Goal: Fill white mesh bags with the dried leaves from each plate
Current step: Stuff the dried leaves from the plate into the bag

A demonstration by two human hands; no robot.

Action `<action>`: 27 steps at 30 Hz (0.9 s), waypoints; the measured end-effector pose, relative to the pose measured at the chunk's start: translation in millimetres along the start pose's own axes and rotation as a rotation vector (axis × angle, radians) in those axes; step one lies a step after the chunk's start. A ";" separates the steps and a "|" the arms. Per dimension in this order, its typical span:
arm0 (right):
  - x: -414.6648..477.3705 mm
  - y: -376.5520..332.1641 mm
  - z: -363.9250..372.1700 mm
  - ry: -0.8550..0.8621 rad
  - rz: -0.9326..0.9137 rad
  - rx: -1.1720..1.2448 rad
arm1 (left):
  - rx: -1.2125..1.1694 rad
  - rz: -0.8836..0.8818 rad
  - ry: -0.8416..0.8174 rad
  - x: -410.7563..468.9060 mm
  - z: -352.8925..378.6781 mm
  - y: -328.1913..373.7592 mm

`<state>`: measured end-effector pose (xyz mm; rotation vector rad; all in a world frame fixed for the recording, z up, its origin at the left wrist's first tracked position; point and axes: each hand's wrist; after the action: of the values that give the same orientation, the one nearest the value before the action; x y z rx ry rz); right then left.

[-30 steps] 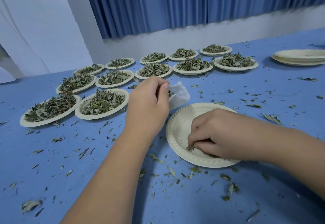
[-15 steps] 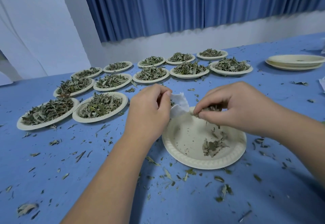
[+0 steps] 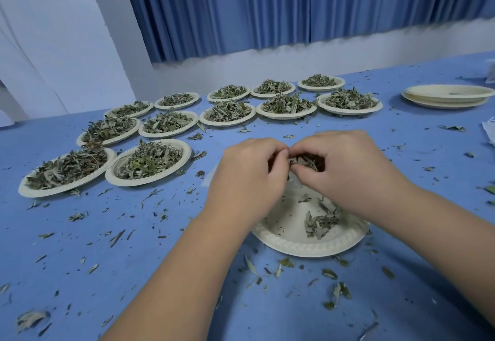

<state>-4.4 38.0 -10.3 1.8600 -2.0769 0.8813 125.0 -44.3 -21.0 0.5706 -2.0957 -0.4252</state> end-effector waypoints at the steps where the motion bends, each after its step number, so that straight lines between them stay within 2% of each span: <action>1: 0.0 -0.4 1.2 0.002 0.026 -0.017 | -0.009 -0.022 0.000 -0.2 1.2 1.2; 4: -0.7 -2.1 4.0 0.012 0.087 0.020 | -0.056 -0.108 0.009 -0.7 4.3 4.0; 11: -2.6 -2.4 3.0 0.033 0.104 0.118 | -0.228 -0.326 0.023 -0.9 8.0 10.9; 15: -3.1 -0.2 -1.3 -0.002 0.103 0.230 | -0.274 -0.353 0.057 -0.6 5.4 10.8; 27: -3.9 -2.2 -0.4 0.078 0.025 0.155 | -0.287 -0.385 0.053 -0.3 7.8 10.6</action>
<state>-1.8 41.4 -11.5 1.8447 -2.0413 1.1326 116.1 -34.7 -20.2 0.8039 -1.8292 -0.9033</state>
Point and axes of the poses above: each hand's wrist, its own x-axis towards the middle knuckle, its own z-axis out of the palm, y = z × x, and after that the axes turned 5 degrees about -x, right-handed
